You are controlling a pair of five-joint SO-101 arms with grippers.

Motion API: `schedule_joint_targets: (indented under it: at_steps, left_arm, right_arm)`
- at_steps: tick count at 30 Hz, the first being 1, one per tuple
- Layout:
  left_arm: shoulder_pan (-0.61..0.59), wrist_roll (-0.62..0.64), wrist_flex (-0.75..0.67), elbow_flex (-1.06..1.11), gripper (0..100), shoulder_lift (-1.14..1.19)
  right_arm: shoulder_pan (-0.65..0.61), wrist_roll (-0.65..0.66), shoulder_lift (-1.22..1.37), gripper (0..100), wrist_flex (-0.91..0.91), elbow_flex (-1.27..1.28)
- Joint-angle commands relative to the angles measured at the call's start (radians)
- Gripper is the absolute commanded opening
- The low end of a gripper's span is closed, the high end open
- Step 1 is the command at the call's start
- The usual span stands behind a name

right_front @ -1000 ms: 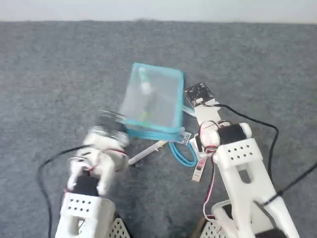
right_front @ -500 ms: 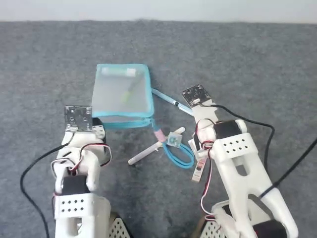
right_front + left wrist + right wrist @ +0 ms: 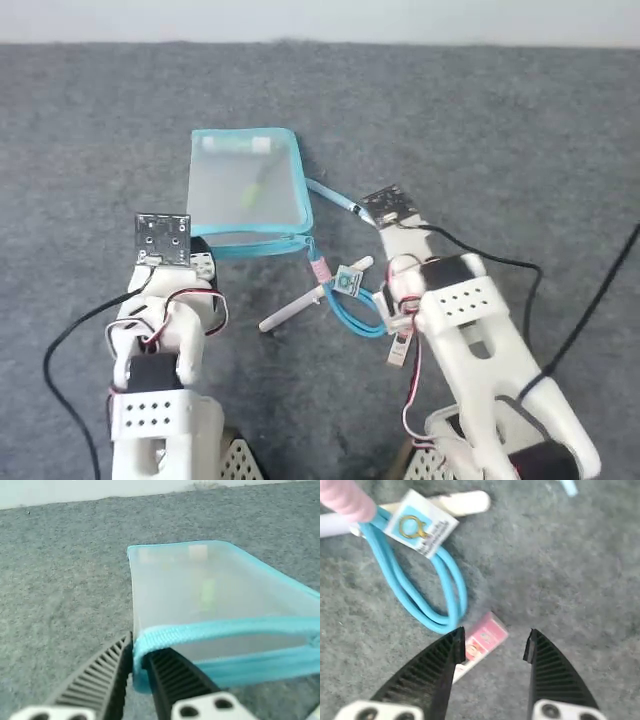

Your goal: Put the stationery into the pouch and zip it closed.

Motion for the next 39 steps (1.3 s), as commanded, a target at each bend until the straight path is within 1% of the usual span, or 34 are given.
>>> schedule_joint_targets:
  at_steps: [1,5,15,17,18,20,22,24,28,30,34,39]
  left_arm:
    - [0.006,0.021,-0.021,-0.045,1,-0.018]
    - [0.008,0.021,-0.023,-0.044,1,-0.018]
    - [0.008,0.021,-0.023,-0.044,1,-0.018]
    - [0.008,0.021,-0.023,-0.044,1,-0.018]
    - [0.008,0.021,-0.023,-0.044,1,-0.018]
    - [0.008,0.021,-0.023,-0.044,1,-0.018]
    - [0.008,0.021,-0.023,-0.042,1,-0.018]
    - [0.008,0.021,-0.023,-0.042,1,-0.018]
    - [0.009,0.021,-0.025,-0.038,1,-0.018]
    - [0.009,0.018,-0.064,-0.015,1,-0.018]
    - [0.009,0.018,-0.153,0.039,1,-0.018]
    - [0.009,0.021,-0.152,0.044,1,-0.018]
  right_arm:
    - [-0.022,-0.029,-0.001,18.8,-0.027,0.000]
    - [-0.025,-0.028,0.048,18.8,-0.030,0.015]
    - [-0.022,-0.032,0.344,18.7,-0.038,-0.081]
    - [-0.021,-0.032,0.377,16.7,-0.038,-0.097]
    - [-0.019,-0.029,0.389,13.9,-0.038,-0.104]
    - [0.005,-0.026,0.404,6.9,-0.038,-0.123]
    - [0.054,0.017,0.407,0.8,-0.028,-0.146]
    - [0.120,0.057,0.407,1.2,-0.027,-0.163]
    - [0.220,0.066,0.406,1.0,-0.027,-0.256]
    - [0.249,0.066,0.415,1.2,-0.025,-0.344]
    - [0.268,0.066,0.417,1.3,-0.025,-0.497]
    - [0.260,0.064,0.418,1.3,-0.036,-0.554]
